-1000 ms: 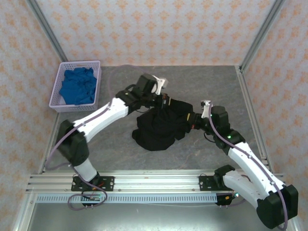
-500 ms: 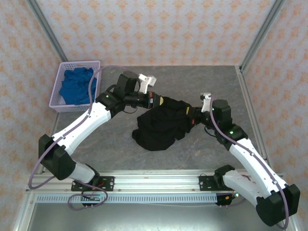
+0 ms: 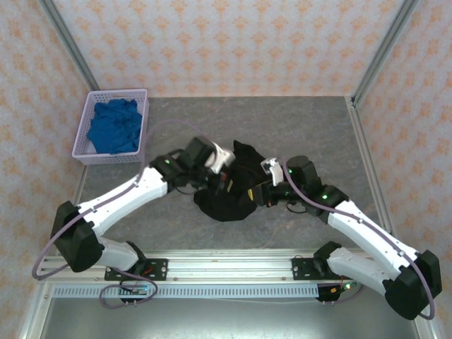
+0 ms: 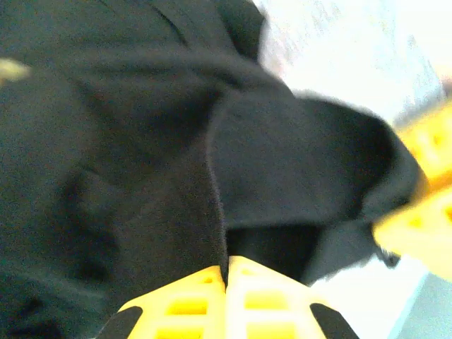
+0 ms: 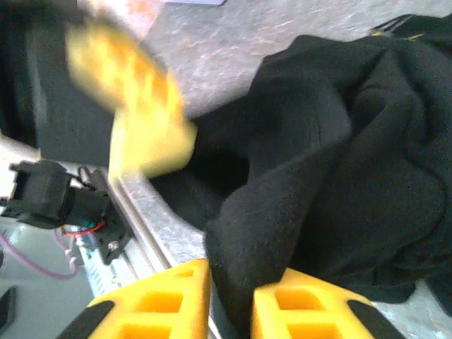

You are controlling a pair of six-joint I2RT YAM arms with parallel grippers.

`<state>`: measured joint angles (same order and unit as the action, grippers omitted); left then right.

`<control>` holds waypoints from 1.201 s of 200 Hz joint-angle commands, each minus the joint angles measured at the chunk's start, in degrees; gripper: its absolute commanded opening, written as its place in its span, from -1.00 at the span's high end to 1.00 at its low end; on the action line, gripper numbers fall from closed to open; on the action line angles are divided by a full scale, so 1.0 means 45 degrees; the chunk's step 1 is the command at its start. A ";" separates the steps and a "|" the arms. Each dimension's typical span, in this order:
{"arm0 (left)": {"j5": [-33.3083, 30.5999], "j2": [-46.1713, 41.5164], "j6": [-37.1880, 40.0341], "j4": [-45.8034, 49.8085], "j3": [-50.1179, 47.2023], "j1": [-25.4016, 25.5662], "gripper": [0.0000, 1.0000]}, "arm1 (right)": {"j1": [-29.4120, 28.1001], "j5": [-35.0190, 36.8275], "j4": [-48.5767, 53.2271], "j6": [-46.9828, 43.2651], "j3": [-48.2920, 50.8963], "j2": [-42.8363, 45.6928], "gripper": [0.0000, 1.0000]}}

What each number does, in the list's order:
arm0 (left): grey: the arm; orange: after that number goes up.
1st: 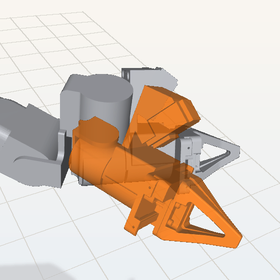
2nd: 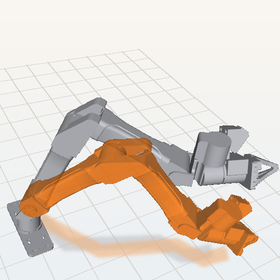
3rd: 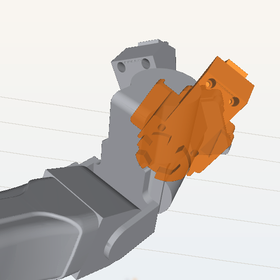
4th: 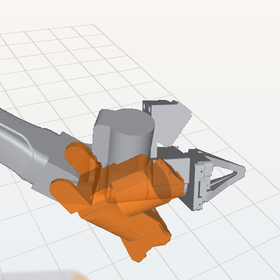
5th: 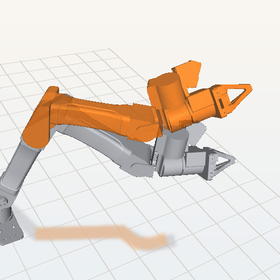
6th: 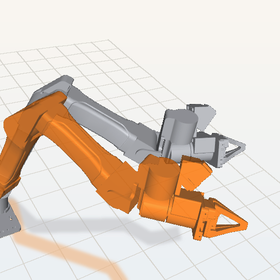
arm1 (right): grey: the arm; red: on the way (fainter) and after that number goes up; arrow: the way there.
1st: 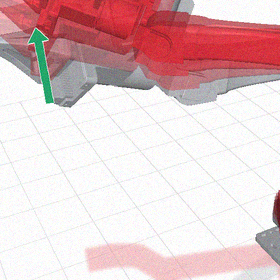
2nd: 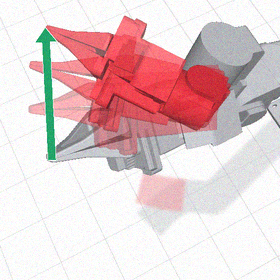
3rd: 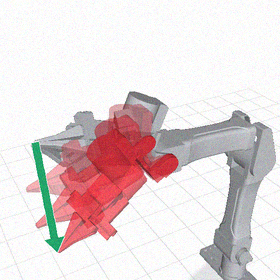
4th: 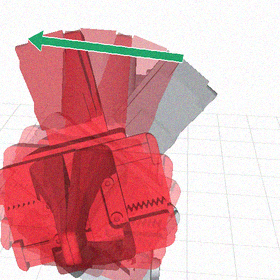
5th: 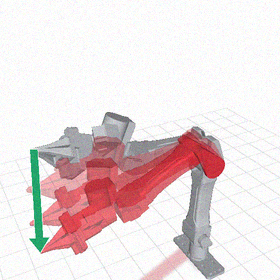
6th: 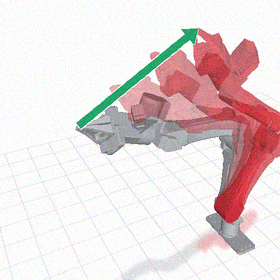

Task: Fold the inside-out t-shirt

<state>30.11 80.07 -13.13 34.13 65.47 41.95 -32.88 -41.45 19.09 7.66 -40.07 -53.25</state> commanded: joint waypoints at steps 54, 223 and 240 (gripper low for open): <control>-0.1521 0.0005 -0.1104 -0.2412 0.0081 -0.1643 -0.26 | 0.2265 0.6716 -0.0875 0.1950 -0.1514 -0.2262 -0.05; 0.0040 0.4239 -0.3665 -0.4194 -0.0244 -0.3988 0.99 | 0.2833 0.7491 -0.0193 0.0907 -0.5315 -0.9656 1.00; -0.0676 0.3203 -0.3422 -0.4310 -0.0064 -0.4237 1.00 | 0.3336 0.7843 -0.0559 0.0865 -0.5053 -0.8085 1.00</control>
<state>28.29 101.80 -29.08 18.24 64.12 24.49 -21.12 -11.20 18.85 11.97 -63.33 -100.42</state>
